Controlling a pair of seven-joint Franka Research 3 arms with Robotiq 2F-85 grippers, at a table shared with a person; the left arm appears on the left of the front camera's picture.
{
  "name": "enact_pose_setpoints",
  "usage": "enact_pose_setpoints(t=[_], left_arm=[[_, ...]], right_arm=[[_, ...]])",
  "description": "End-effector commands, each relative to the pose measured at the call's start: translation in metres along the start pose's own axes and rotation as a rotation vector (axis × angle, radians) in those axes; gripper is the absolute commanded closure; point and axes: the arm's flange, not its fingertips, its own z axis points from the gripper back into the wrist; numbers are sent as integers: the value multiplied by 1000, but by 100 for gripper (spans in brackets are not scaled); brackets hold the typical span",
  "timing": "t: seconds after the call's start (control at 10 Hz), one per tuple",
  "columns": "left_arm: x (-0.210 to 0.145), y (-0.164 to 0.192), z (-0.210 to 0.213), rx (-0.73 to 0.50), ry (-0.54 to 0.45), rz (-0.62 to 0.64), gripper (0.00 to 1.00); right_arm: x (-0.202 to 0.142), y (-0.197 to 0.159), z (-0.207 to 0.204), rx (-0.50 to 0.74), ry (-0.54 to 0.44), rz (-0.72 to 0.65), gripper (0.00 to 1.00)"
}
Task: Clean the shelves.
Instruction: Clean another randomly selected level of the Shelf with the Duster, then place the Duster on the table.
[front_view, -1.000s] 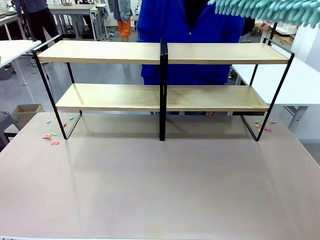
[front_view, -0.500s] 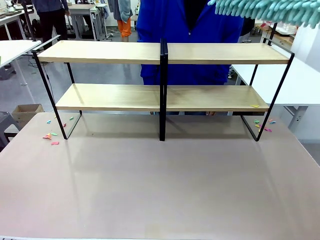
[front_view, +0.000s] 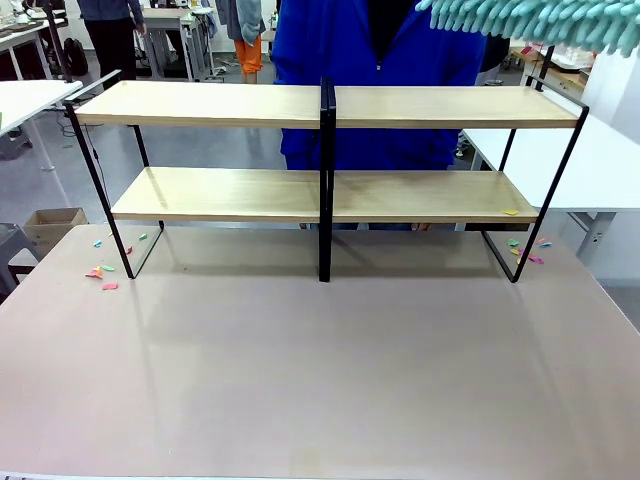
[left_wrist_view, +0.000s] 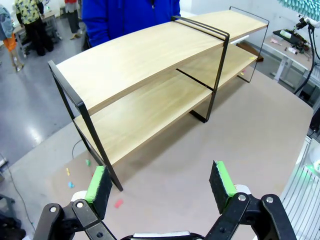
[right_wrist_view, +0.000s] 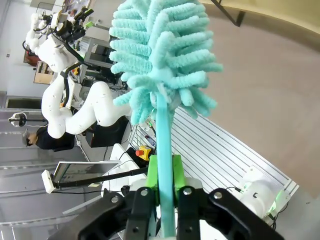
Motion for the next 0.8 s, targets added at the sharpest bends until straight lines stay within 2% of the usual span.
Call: enact_pose_setpoints(t=[0.0,0.6,0.7], left_arm=[[-1,1,-1,-11,-9,-7,0],[-1,1,-1,-11,-9,-7,0],[0,0,0,0,0,0,0]], right_arm=[[-1,0,1,23,-13,26,88],[0,0,0,0,0,-1,88],[-26,0,12,-53,84,70,88]])
